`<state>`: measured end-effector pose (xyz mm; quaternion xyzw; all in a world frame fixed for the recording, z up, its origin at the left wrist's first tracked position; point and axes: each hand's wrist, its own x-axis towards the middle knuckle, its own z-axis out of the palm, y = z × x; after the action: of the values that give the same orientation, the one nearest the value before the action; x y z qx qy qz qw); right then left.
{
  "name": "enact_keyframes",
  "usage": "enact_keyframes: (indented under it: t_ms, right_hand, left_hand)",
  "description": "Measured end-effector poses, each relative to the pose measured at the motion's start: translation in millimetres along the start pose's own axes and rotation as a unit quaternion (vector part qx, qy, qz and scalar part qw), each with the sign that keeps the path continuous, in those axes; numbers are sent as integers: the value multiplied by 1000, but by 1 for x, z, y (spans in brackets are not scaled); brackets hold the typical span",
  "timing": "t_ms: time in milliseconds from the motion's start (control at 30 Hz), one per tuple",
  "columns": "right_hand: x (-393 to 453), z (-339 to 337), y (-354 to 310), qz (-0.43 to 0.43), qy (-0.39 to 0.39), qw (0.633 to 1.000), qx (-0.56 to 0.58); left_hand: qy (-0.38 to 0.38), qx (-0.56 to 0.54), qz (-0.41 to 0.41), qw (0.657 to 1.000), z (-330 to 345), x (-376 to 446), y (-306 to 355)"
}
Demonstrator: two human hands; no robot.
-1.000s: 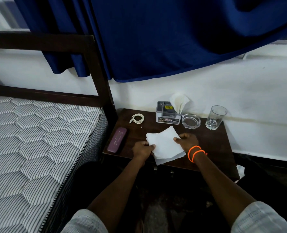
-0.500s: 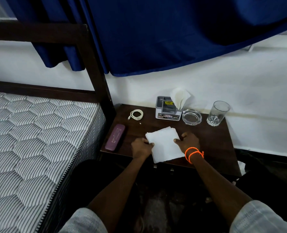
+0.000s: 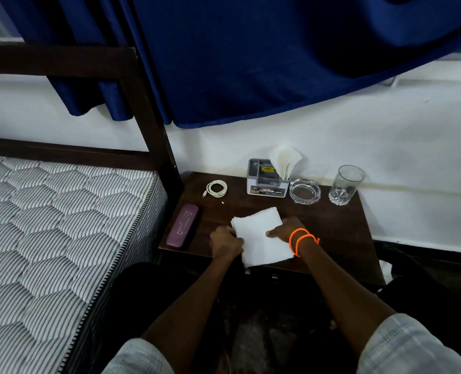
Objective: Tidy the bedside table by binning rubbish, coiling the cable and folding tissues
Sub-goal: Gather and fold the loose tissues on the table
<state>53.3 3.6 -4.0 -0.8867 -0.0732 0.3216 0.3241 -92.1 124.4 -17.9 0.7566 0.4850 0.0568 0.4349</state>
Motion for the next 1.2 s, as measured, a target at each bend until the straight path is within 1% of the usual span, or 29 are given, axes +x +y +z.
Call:
enact_keyframes:
  t_ms: [167,300,400,467,533,600,633,700,833,900,1000,1067,1200]
  right_hand:
    - [-4,6,5,-69,48,996,-28]
    - [-6,0,7,-121,37,990,66]
    - [-12,-6,8,-156,11,972,178]
    - [-16,-11,7,-165,-15,957,239]
    - [-20,-18,6,-172,-46,942,284]
    - [-22,-24,5,-180,-58,932,309]
    - [-23,-26,5,-186,-52,931,310]
    - [-26,-30,5,-205,-22,935,288]
    - [-31,-37,5,-276,65,943,172]
    - [-30,-41,8,-290,95,943,134]
    - [-29,-43,12,-280,112,948,102]
    - [-30,-41,12,-281,138,946,84]
    - [-33,-35,9,-284,179,938,92]
  left_hand:
    - [-6,-18,-8,1000,0,5,-4]
    - [8,-52,-32,998,-4,8,-1]
    - [7,-97,-53,994,-9,10,8]
    - [-23,-179,-70,981,-14,11,17]
    - [-78,-287,-80,951,-18,11,27]
    - [-123,-341,-58,930,-24,10,34]
    - [-131,-346,-35,928,-27,9,36]
    - [-116,-332,15,936,-30,9,41]
    - [-64,-292,111,948,-33,7,47]
    - [-43,-280,147,948,-32,7,47]
    - [-24,-259,175,950,-30,9,45]
    - [-19,-253,179,951,-27,12,42]
    - [2,-242,183,953,-20,12,42]
